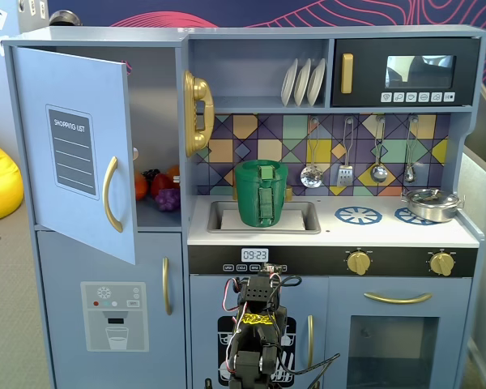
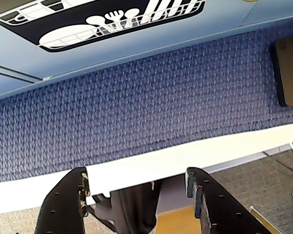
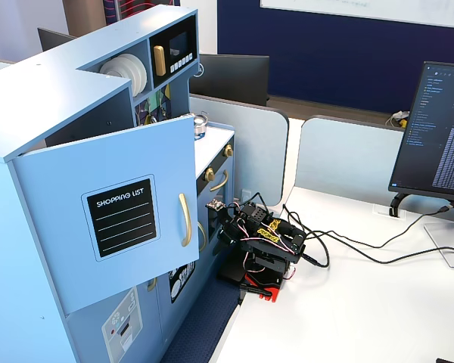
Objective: Take off the lid from the green recipient and place it on the counter
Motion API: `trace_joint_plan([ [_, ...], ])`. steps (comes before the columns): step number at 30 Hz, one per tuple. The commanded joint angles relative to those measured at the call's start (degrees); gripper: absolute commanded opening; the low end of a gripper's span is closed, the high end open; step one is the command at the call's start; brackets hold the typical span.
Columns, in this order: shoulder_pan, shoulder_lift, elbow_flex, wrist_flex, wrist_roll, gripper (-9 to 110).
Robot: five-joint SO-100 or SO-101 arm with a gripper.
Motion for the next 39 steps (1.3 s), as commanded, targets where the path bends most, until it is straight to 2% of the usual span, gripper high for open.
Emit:
trace_joint_plan([
  [1,3.4,-0.4,1.2,9.1,1.6,0],
  [14,3.1,-0.4,1.2,9.0,2.6,0],
  [17,2.3,-0.5,0.6,3.7,8.4,0],
  [20,1.5,-0.5,-3.3,-0.9,8.3,0],
  [26,-1.0,-4.3,-17.3,-7.5,5.8,0],
  [33,-1.3,-6.6,-31.6,-11.2,-2.3,0],
  [39,-1.3,-10.2,-40.3,-21.1,-8.2,0],
])
